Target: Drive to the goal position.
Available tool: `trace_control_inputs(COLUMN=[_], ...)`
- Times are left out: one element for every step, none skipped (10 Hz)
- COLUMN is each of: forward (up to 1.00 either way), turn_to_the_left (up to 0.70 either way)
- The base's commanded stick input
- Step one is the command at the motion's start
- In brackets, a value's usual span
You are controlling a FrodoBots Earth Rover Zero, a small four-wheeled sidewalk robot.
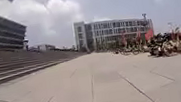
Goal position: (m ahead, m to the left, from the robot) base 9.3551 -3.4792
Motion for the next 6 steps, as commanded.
trace_control_inputs(forward=[1.0,1.0,1.0,1.0,1.0,1.0], turn_to_the_left=[0.0,0.0,0.0,0.0,0.0,0.0])
